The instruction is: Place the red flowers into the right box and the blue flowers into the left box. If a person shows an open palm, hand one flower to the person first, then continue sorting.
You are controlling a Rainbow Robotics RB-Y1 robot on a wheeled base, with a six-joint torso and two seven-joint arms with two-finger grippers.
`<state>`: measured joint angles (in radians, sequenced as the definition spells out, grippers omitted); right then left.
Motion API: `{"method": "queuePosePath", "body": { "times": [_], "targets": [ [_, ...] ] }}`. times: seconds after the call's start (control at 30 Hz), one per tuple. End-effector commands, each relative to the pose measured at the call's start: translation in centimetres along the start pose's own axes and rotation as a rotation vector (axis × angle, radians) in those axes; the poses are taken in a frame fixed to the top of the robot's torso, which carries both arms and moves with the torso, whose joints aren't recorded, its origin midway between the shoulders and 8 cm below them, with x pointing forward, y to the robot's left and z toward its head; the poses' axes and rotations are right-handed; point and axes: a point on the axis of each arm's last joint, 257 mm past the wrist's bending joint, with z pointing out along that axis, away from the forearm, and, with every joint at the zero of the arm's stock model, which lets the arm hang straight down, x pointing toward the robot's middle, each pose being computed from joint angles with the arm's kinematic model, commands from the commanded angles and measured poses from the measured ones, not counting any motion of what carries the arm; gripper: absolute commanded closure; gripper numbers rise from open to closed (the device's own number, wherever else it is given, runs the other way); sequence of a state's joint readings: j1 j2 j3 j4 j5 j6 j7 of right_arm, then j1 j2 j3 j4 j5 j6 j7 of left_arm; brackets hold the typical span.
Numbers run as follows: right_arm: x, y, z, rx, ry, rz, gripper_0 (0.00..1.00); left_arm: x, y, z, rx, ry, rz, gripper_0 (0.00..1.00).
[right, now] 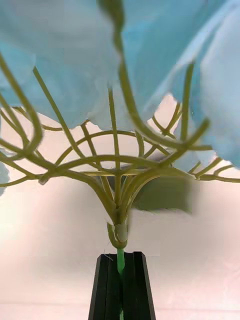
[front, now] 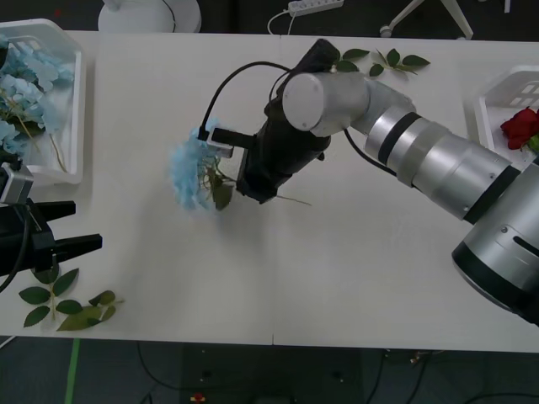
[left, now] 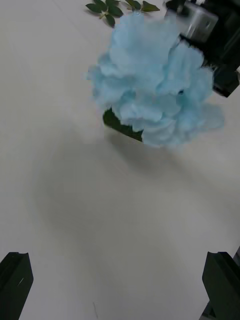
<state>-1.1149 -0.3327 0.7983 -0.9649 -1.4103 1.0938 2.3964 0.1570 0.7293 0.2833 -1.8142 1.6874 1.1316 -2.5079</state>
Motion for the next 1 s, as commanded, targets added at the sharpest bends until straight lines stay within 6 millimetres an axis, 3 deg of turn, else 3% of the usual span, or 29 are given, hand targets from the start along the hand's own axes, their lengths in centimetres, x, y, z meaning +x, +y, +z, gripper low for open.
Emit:
{"method": "queuePosePath", "body": {
  "times": [0.03, 0.23, 0.43, 0.77, 1.0],
  "targets": [
    [-5.0, -1.5, -4.3, 0.011, -0.241, 0.104, 1.0, -1.8, -0.9, 0.8, 0.035, -0.036, -0.003, 0.0],
    [-12.5, -2.1, -8.7, 0.048, -0.514, 0.15, 1.0, -2.7, -1.9, 1.4, 0.073, -0.063, -0.03, 0.0],
    [-17.1, -1.5, -11.5, 0.015, -0.683, 0.229, 1.0, -4.5, -3.9, 2.6, 0.141, -0.147, -0.194, 0.0],
    [-21.2, -0.2, -14.4, -0.103, -0.809, 0.342, 1.0, -10.8, -5.6, 5.1, 0.214, -0.367, -0.34, 0.0],
    [-22.7, 0.6, -15.3, -0.146, -0.837, 0.359, 1.0, -15.5, -6.1, 8.4, 0.2, -0.514, -0.398, 0.0]
  ]
}}
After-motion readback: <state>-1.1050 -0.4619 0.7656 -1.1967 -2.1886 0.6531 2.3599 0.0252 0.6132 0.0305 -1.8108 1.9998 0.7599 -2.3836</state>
